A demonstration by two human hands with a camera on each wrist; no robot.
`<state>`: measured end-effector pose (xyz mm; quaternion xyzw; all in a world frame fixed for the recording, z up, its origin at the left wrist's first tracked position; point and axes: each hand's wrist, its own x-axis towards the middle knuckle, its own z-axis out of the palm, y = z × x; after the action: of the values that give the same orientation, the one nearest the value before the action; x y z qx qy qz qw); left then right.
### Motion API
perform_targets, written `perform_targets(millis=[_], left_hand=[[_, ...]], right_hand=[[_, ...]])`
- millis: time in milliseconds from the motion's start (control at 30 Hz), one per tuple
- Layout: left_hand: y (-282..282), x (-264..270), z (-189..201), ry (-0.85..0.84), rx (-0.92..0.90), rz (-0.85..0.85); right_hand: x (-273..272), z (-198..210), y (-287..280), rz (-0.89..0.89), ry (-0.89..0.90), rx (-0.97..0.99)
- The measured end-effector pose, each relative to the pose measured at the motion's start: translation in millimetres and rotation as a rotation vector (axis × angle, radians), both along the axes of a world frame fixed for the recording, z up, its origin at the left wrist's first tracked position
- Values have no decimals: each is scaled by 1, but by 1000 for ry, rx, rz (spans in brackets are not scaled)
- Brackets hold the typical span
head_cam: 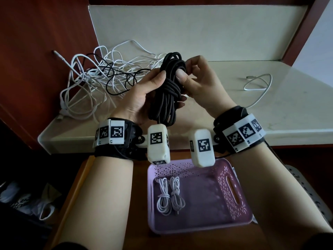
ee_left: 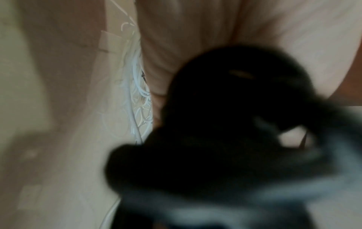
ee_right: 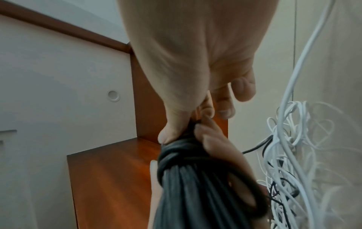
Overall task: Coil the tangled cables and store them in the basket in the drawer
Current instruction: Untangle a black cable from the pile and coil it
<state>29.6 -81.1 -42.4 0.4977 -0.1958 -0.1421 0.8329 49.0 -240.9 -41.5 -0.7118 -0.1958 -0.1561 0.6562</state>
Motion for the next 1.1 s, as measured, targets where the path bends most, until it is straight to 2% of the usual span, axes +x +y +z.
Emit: perform_targets(millis=[133, 267, 400, 467, 567, 633, 800, 933, 1100], left_hand=[[-7, 9, -1, -54, -16, 91], [-13, 15, -3, -167, 74, 214], [-16, 14, 2, -180, 133, 193], [-11, 14, 5, -202, 227, 239], [-1, 16, 6, -431, 456, 403], [2, 16, 6, -564, 568, 455], [3, 22, 5, -647, 759, 465], [10, 20, 7, -599, 716, 462], [24, 20, 10, -600, 611, 420]], right_hand=[[2, -1, 7, -93, 40, -118], [-1, -3, 13, 59, 212, -18], [0, -7, 12, 167, 171, -10], [0, -7, 7, 222, 167, 28], [-4, -3, 0, 256, 193, 88], [-5, 0, -2, 262, 231, 114], [-11, 3, 2, 287, 270, 128], [-19, 7, 6, 361, 295, 105], [-23, 13, 2, 401, 442, 83]])
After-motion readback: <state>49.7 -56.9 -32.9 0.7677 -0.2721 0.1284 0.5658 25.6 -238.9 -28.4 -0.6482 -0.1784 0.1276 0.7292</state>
